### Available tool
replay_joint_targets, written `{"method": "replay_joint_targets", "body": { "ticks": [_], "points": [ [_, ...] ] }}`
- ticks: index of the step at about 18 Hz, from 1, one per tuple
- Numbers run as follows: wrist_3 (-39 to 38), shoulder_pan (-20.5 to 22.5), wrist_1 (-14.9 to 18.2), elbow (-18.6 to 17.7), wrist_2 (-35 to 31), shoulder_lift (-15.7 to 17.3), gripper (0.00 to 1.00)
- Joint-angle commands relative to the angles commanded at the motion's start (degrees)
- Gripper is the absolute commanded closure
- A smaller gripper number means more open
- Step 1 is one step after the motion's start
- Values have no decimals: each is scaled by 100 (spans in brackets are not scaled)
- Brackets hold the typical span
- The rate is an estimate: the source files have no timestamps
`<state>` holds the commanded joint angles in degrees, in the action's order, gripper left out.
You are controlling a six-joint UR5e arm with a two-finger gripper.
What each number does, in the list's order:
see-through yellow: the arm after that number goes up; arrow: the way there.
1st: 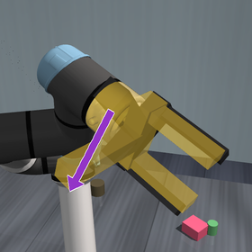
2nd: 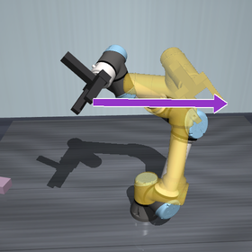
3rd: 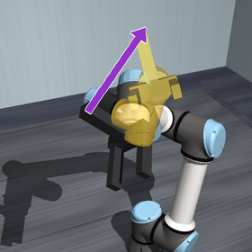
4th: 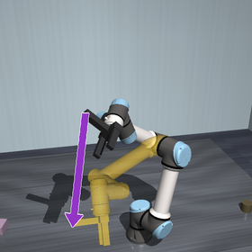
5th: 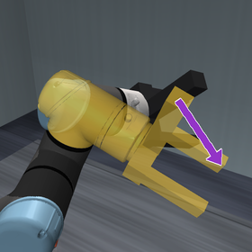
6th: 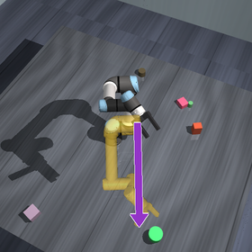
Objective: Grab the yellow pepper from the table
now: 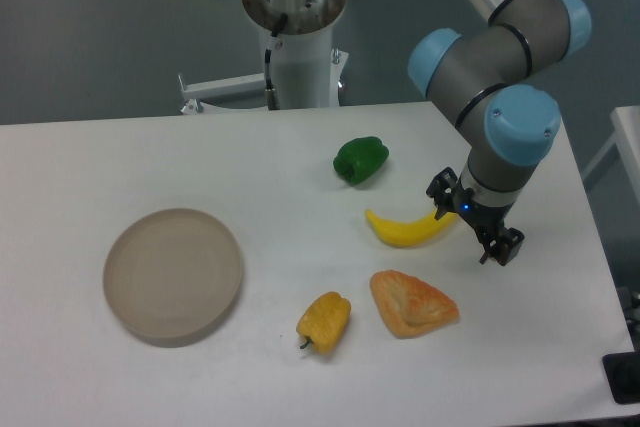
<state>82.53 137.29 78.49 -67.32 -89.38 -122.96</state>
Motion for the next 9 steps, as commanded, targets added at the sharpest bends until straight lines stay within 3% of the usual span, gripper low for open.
{"method": "replay_joint_targets", "body": {
  "ticks": [9],
  "points": [
    [-44, -26, 0, -18, 35, 9, 0]
  ]
}}
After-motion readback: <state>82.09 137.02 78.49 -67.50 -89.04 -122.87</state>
